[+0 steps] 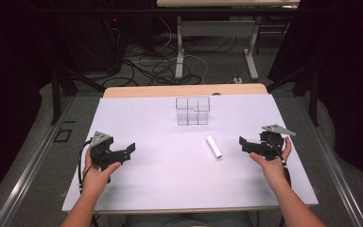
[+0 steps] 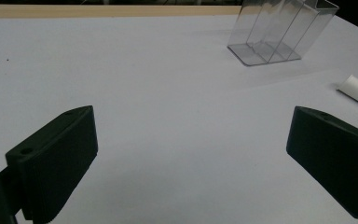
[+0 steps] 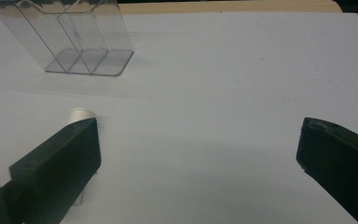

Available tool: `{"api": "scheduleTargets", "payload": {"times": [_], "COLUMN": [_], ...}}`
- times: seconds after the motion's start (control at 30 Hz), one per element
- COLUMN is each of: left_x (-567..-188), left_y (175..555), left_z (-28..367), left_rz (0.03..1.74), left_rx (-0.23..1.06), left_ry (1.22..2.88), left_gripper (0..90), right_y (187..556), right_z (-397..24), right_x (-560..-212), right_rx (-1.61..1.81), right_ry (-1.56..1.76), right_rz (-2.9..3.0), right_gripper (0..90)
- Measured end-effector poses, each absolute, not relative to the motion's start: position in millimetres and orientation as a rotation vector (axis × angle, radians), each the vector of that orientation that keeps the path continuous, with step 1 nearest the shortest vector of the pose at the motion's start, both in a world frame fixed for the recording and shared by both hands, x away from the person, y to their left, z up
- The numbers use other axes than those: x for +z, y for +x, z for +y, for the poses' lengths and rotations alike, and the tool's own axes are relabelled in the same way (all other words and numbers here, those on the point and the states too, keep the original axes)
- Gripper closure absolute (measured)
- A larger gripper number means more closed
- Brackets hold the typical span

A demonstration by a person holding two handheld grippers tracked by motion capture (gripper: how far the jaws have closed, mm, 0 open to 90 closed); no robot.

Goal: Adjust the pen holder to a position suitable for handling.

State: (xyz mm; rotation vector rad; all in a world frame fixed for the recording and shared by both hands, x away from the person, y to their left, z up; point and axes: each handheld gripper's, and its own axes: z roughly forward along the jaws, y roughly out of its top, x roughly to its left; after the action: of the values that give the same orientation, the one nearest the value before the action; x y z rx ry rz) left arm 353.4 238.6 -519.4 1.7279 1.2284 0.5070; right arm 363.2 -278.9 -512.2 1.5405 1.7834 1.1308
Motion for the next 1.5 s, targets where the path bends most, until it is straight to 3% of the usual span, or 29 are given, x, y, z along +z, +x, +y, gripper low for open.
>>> {"api": "scheduleTargets", "payload": {"times": [0.3,0.4,0.83,1.5], "left_x": [-518,-518,-516,-517], "left_y": [351,350,350,349], "left_z": [230,230,231,233], "left_rz": [1.214,1.211,1.217,1.229], "left_rx": [0.505,0.513,0.515,0.511], "left_ry": [1.739,1.74,1.715,1.716], "left_gripper": [1.9,1.9,2.0,2.0], "right_y": [370,375,415,474], "right_z": [-267,-258,-229,-189], "right_x": [-508,-503,-469,-430], "right_rx": [1.183,1.174,1.13,1.027], "right_ry": [1.512,1.493,1.433,1.46], "right_rz": [1.83,1.847,1.887,1.949], "right_gripper": [3.9,15.1,34.0,41.5]}}
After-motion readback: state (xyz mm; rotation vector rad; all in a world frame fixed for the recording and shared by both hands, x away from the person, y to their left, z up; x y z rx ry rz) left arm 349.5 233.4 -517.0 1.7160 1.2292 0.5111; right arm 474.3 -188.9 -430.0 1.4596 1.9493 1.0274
